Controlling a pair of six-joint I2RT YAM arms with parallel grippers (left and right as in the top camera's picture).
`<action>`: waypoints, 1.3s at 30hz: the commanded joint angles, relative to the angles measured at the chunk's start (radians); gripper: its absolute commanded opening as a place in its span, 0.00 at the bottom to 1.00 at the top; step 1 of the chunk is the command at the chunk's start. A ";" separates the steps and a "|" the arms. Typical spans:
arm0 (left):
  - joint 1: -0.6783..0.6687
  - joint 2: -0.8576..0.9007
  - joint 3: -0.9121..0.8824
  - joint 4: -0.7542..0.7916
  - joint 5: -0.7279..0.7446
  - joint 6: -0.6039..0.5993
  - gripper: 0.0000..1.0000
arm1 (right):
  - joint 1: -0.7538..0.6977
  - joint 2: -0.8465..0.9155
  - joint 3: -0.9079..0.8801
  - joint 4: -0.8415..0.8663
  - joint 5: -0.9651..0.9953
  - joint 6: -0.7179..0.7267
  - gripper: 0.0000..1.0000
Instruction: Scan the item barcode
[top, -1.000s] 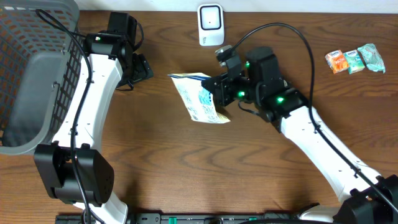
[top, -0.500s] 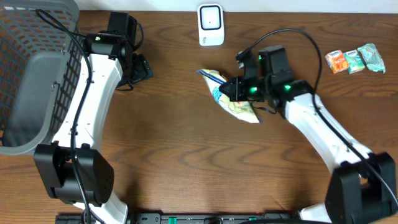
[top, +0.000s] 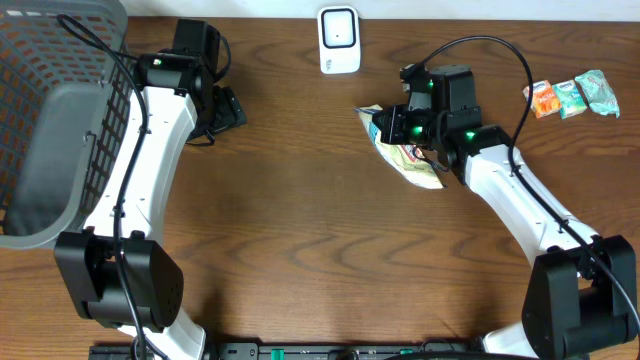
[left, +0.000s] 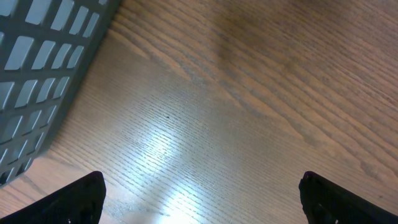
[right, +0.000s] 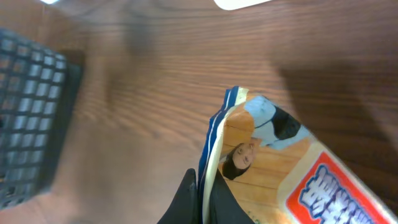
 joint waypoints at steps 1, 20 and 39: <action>0.003 -0.005 0.003 -0.003 -0.013 0.017 0.98 | 0.040 -0.009 0.009 0.032 -0.251 0.099 0.01; 0.003 -0.005 0.003 -0.003 -0.013 0.017 0.98 | 0.147 -0.009 0.009 0.168 -0.662 0.498 0.01; 0.003 -0.005 0.003 -0.003 -0.013 0.017 0.98 | 0.138 0.125 0.008 0.140 -0.339 0.393 0.01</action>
